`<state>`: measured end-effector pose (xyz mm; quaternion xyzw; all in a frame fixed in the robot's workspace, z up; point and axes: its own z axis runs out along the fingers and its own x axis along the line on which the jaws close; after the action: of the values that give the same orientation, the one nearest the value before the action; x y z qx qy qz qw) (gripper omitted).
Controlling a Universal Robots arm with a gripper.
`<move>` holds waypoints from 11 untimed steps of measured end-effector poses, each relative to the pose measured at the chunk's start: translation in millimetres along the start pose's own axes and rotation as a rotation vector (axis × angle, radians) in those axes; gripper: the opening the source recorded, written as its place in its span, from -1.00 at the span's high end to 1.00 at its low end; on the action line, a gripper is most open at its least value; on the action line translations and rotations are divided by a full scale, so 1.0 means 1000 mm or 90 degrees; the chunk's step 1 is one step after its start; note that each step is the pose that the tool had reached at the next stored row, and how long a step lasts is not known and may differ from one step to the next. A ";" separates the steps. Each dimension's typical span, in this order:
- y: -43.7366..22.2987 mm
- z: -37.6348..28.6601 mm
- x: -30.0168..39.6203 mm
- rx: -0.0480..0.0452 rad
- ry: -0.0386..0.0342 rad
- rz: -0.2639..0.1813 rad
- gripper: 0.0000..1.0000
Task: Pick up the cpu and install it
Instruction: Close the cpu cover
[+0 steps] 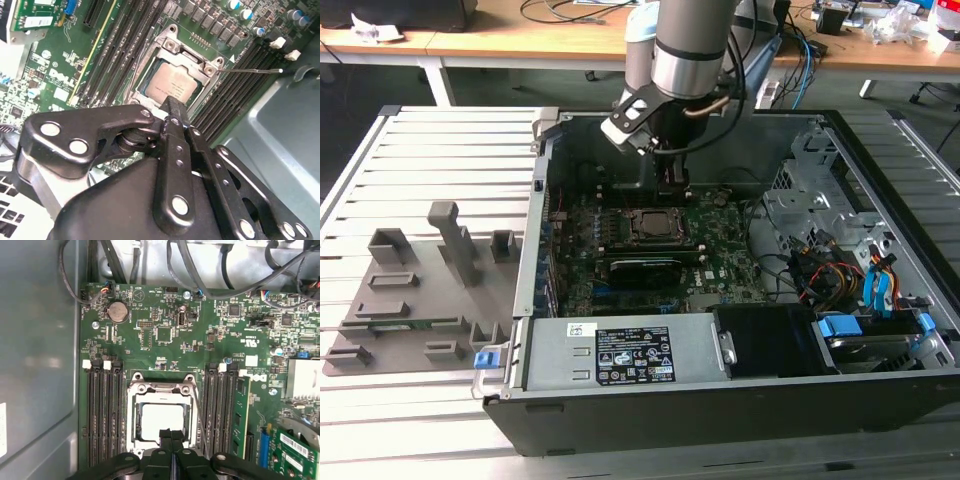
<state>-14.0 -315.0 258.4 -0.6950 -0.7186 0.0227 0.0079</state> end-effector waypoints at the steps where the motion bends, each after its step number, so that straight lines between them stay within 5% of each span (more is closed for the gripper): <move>1: -0.0001 -0.0018 0.0000 0.0000 -0.0001 0.000 0.79; 6: -0.0007 -0.0155 -0.0003 0.0000 -0.0009 0.000 0.79; 11: -0.0006 -0.0156 -0.0003 0.0000 -0.0011 0.000 0.79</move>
<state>-13.9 -315.0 274.0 -0.6950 -0.7186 0.0233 0.0073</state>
